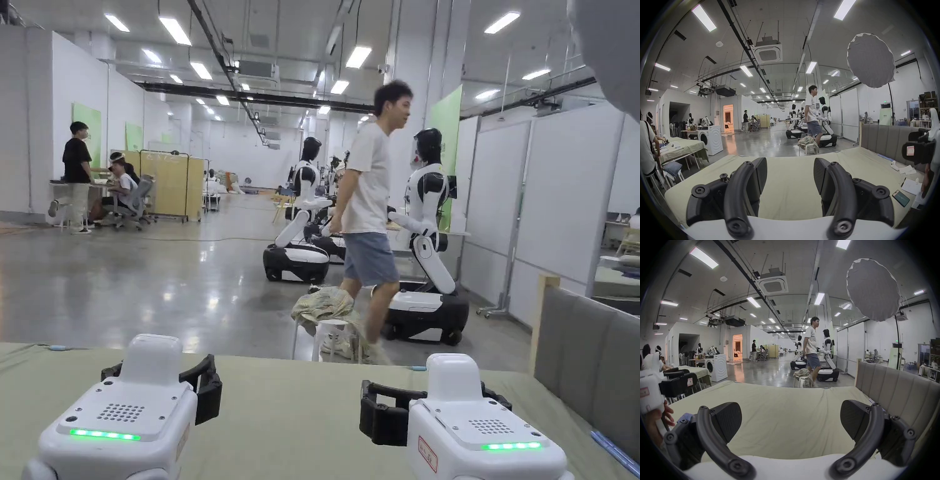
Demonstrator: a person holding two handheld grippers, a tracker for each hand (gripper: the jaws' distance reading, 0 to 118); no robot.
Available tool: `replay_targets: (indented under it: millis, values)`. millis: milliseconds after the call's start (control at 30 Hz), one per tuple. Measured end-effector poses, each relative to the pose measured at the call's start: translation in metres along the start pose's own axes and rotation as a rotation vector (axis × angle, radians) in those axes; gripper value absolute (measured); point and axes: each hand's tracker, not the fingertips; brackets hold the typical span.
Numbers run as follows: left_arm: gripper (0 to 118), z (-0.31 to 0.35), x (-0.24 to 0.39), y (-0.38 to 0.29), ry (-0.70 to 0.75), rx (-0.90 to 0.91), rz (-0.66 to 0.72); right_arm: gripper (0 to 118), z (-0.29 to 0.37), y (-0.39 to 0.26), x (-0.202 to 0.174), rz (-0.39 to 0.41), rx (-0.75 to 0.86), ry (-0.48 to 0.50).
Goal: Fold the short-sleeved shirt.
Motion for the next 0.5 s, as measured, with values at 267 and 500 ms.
replay_targets:
  millis: [267, 500]
  values:
    - [59, -0.003, -0.001, -0.007, 0.009, -0.043, 0.024, 118, 0.015, 0.01, -0.004, -0.134, -0.04, -0.051]
    - [59, -0.005, -0.002, -0.01, -0.001, -0.063, 0.035, 118, 0.023, 0.01, -0.007, -0.163, -0.074, -0.03]
